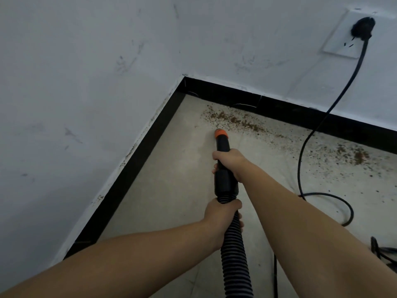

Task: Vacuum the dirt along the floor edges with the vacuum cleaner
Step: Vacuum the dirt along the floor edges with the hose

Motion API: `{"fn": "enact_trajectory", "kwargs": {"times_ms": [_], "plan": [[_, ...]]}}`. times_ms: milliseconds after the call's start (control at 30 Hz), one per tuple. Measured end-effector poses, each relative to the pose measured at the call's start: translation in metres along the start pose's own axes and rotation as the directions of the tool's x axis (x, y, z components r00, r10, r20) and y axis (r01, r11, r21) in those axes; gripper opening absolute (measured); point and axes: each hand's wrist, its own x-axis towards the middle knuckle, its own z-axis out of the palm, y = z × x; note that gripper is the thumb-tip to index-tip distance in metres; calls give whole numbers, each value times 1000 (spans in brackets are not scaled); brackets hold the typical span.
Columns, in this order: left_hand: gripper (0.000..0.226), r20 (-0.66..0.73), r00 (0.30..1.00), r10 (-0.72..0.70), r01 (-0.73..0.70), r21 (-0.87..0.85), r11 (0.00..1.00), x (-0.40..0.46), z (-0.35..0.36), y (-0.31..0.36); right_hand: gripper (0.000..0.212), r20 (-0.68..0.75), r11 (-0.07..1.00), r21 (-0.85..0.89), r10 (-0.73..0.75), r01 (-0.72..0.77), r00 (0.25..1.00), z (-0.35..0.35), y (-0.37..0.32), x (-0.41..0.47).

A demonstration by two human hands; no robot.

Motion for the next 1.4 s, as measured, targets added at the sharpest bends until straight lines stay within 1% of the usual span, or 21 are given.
{"fn": "enact_trajectory", "kwargs": {"times_ms": [267,333,467,567,767,900,1000,1133,1333,1400], "plan": [[9,-91,996,21,-32,-112,993,15,-14,16,25,126,997,-75,-22,32,992,32,-19,22],[10,-116,993,28,-44,-135,990,20,-16,18,27,155,995,-94,-25,40,988,39,-21,27],[13,-135,990,45,-61,-119,991,24,-18,22,33,156,992,-113,-40,58,987,43,-24,34],[12,-68,998,19,-25,-90,996,23,-14,21,33,111,993,-99,-49,60,993,31,-21,32],[9,86,993,-84,80,53,995,12,13,3,30,-29,998,-60,-22,21,999,-19,3,9],[10,160,978,-136,113,147,983,5,36,-7,30,-116,1000,-7,0,-1,993,-57,18,-11],[10,193,970,-146,103,216,971,0,54,-15,25,-169,999,32,20,-15,986,-83,29,-24],[15,226,962,-154,95,252,963,-10,70,-26,18,-179,996,71,62,-49,982,-105,40,-38],[23,229,954,-192,138,233,963,-35,84,-43,23,-135,994,-1,111,-113,985,-112,51,-61],[21,235,951,-202,146,234,961,-45,88,-53,25,-95,991,-22,133,-135,987,-115,56,-70]]}}
